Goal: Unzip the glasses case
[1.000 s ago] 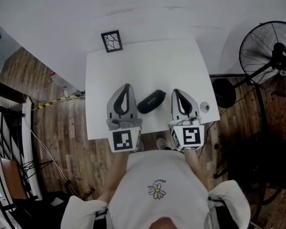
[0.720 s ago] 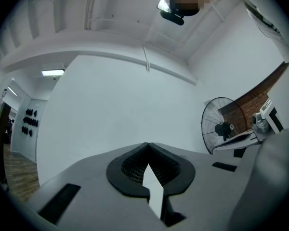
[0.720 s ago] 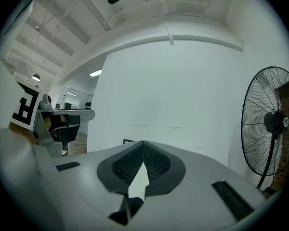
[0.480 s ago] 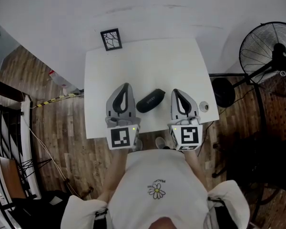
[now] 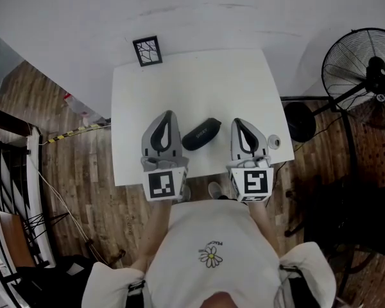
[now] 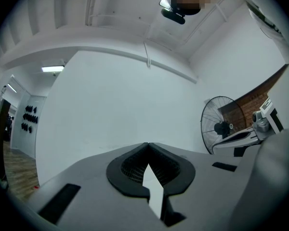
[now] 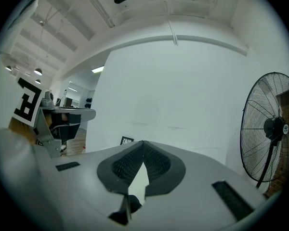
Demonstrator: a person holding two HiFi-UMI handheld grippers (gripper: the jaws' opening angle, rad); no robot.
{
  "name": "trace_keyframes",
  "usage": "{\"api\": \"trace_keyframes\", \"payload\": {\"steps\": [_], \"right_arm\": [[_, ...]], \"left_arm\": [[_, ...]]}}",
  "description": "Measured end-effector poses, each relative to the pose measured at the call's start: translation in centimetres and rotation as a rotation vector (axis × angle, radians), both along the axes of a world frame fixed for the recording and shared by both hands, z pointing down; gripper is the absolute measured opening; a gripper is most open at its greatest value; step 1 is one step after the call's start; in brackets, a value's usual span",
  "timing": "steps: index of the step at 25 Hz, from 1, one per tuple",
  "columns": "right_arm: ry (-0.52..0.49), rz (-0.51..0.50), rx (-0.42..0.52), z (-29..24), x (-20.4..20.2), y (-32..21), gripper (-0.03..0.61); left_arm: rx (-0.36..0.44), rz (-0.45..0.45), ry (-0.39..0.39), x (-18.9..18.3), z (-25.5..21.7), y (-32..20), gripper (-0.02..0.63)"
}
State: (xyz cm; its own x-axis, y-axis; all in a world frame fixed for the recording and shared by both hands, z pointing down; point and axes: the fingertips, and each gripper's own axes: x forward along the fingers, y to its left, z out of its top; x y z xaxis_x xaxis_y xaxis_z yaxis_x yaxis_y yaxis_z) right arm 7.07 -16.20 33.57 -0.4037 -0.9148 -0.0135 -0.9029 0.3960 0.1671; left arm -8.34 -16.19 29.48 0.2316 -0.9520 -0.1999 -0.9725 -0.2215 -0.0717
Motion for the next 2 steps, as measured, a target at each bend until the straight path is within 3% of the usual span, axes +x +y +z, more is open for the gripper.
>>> {"api": "trace_keyframes", "payload": {"steps": [2], "right_arm": [[-0.001, 0.003, -0.001, 0.03, 0.15, -0.11, 0.006]], "left_arm": [[0.008, -0.002, 0.0, -0.07, -0.14, -0.08, 0.015]]}}
